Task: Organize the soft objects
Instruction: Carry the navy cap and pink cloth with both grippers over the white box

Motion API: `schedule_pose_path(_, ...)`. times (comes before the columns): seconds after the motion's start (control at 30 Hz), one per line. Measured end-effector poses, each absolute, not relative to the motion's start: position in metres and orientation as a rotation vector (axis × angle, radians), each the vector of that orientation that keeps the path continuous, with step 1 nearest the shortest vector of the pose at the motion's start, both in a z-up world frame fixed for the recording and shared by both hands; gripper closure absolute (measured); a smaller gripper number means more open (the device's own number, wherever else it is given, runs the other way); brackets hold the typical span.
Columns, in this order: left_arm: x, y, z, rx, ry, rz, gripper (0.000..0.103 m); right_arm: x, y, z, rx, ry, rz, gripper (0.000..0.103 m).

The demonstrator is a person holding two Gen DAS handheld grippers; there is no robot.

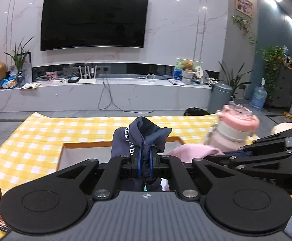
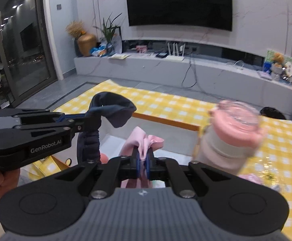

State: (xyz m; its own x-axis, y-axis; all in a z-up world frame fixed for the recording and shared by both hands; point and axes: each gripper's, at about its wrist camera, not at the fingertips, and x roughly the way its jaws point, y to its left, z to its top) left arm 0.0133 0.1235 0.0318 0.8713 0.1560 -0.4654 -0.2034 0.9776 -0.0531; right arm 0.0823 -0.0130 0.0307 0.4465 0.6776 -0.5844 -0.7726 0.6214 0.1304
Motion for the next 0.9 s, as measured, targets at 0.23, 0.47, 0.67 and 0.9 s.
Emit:
schedule_pose_path(0.23,0.034,0.152,0.006,-0.097,0.571,0.212,0.095,0.110,0.029,0.009,-0.197,0.686,0.893,0.100)
schedule_pose_path(0.47,0.055,0.173,-0.028,-0.087,0.699,0.216,0.095,0.140,0.063,-0.018,-0.220,0.760,0.851,0.100)
schedule_pose_path(0.67,0.065,0.189,-0.044,-0.096,0.772,0.229,0.094,0.156,0.088,-0.037,-0.249,0.814,0.838,0.099)
schedule_pose_path(0.9,0.070,0.195,-0.052,-0.085,0.834,0.252,0.090,0.163,0.108,-0.055,-0.281,0.878,0.827,0.096)
